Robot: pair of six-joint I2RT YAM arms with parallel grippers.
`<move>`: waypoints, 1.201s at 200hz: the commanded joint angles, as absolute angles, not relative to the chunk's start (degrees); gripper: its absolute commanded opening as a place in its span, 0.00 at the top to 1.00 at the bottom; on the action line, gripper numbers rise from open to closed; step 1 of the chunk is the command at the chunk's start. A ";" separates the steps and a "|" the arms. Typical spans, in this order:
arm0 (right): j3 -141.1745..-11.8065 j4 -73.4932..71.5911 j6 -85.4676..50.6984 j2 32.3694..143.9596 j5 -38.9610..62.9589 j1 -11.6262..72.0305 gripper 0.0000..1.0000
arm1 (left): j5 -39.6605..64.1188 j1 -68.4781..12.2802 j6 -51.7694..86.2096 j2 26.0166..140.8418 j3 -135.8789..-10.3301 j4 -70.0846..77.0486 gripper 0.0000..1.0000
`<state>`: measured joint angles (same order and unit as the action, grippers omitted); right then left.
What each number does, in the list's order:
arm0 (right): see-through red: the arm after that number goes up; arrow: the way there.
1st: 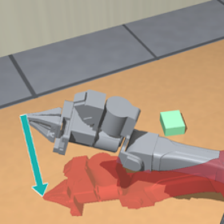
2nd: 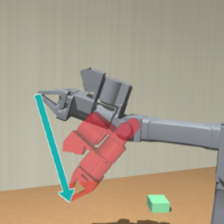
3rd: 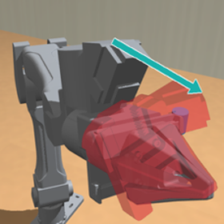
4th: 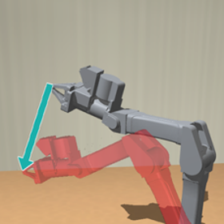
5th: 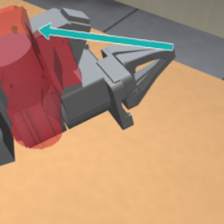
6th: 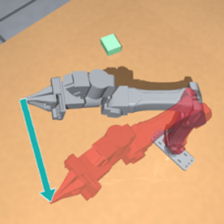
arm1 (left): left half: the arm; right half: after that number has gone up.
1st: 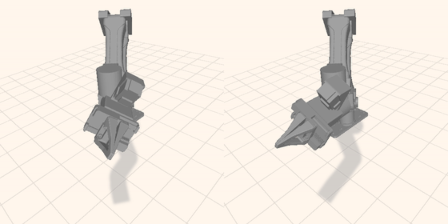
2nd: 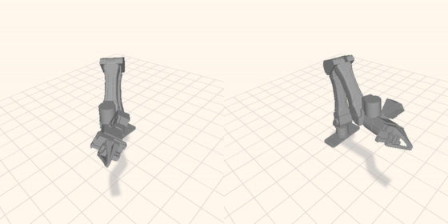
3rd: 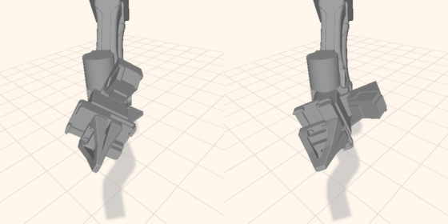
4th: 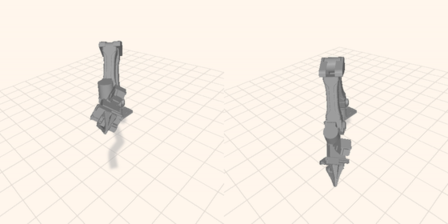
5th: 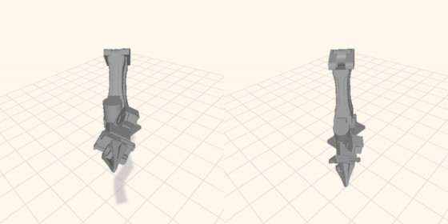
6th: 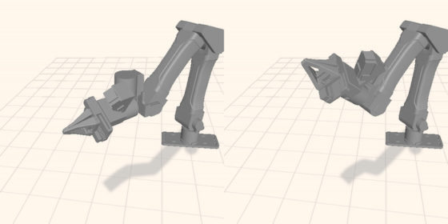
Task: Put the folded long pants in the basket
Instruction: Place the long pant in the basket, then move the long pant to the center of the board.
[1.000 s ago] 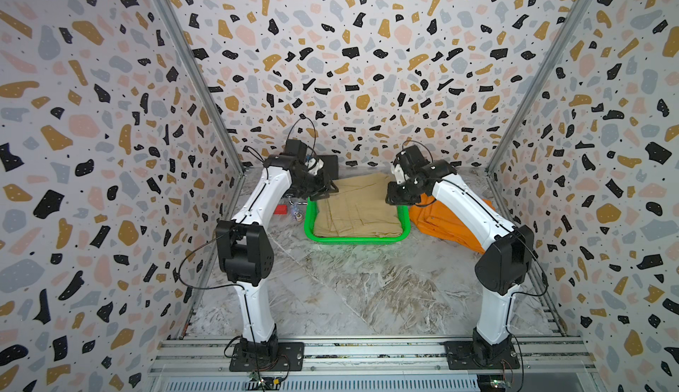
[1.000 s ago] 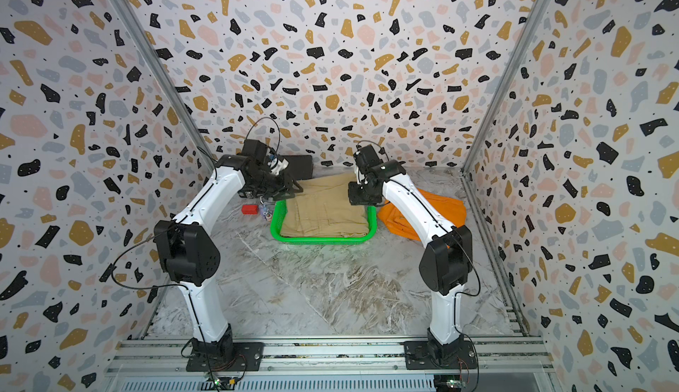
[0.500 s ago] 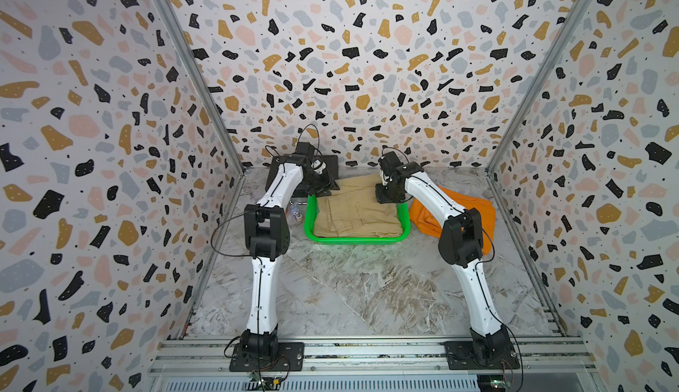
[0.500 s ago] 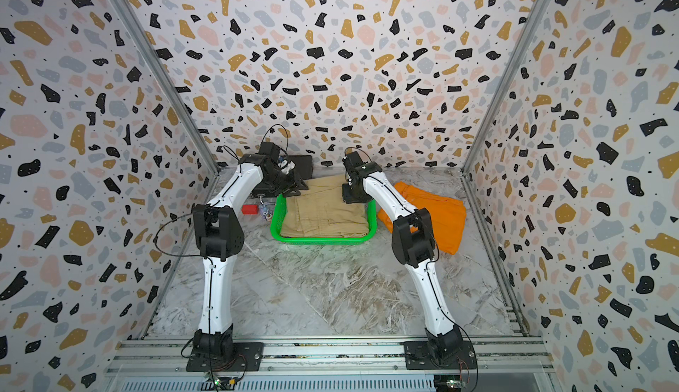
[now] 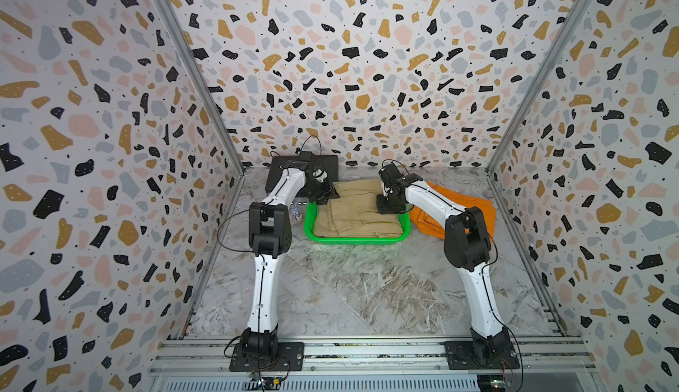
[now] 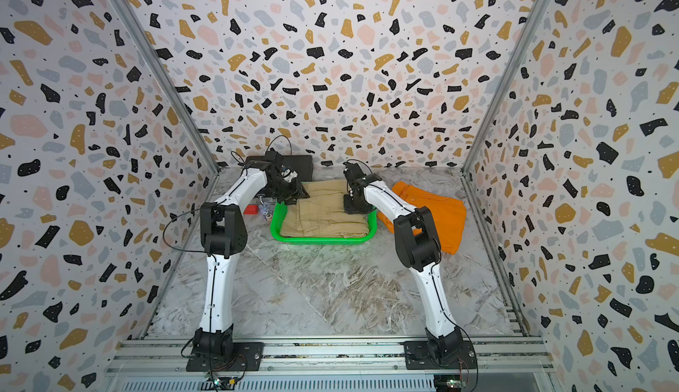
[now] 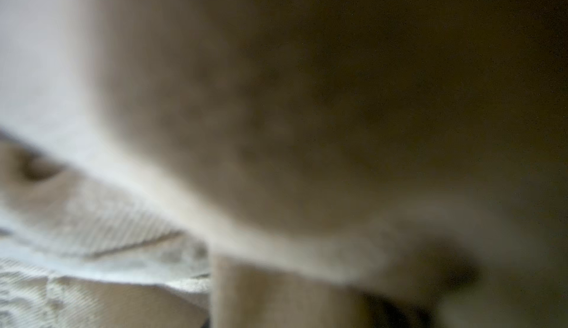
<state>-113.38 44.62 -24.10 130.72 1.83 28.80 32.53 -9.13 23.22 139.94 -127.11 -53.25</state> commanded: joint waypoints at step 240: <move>-46.97 14.13 -67.38 79.82 2.11 -0.43 0.04 | 33.13 -9.40 38.21 50.55 -48.43 -46.64 0.00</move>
